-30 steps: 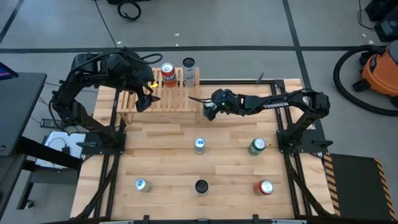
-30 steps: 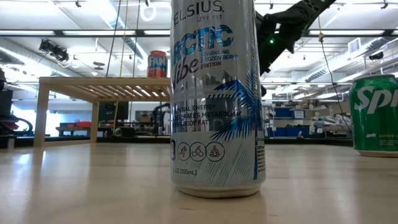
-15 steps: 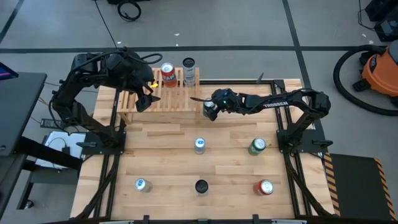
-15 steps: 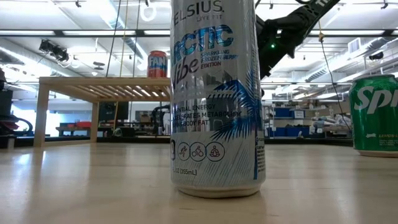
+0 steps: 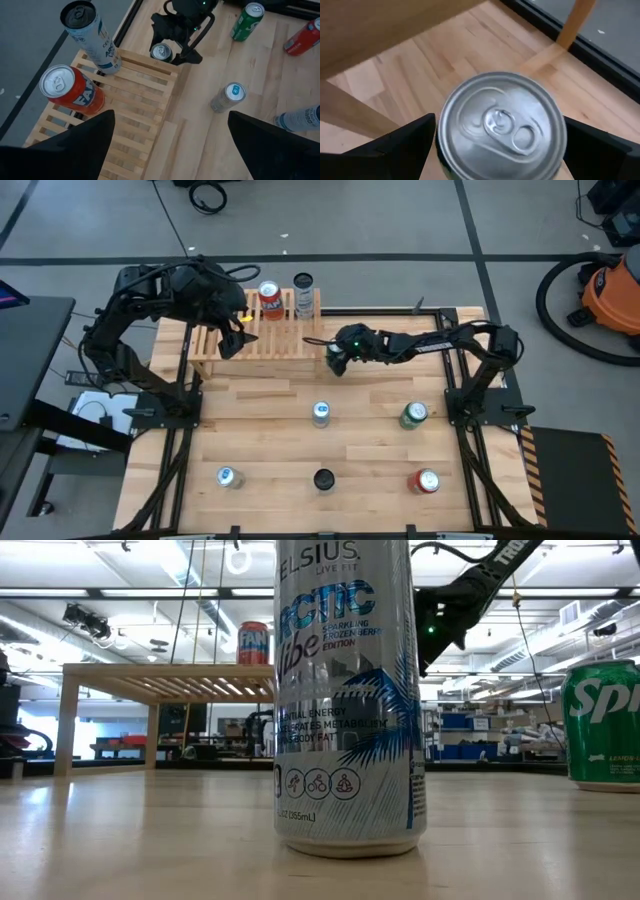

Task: Place canned beverage on shelf
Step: Put the top green soda can on the shelf

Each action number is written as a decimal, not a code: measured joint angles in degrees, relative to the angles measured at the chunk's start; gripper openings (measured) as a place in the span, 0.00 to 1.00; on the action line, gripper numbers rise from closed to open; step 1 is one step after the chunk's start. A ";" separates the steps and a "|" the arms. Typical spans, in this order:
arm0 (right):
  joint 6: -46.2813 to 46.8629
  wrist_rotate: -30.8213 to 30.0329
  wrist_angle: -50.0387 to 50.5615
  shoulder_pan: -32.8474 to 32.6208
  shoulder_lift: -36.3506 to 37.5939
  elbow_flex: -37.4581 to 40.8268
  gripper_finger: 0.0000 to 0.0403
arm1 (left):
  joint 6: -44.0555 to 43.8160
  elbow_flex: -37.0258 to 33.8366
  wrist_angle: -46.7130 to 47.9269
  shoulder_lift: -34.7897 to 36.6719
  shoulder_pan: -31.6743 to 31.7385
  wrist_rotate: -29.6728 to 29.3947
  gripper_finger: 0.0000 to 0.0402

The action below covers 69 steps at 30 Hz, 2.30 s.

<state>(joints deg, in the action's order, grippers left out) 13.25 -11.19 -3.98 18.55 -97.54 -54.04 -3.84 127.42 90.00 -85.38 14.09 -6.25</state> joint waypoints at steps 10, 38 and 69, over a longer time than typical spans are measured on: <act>-1.07 0.26 1.99 0.08 -0.03 0.04 0.78 | 0.04 0.00 0.01 0.00 -0.02 0.06 0.98; 0.07 2.50 18.23 -2.51 14.35 0.11 0.77 | -3.88 0.00 -0.03 0.00 0.13 0.15 0.98; 6.01 10.75 16.77 -11.81 30.25 0.09 0.77 | -1.10 -19.95 -15.98 -0.93 -4.48 8.34 0.98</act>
<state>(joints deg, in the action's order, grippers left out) 19.27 -0.44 12.79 6.74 -67.29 -53.95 -4.94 107.46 74.02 -86.32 9.60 2.08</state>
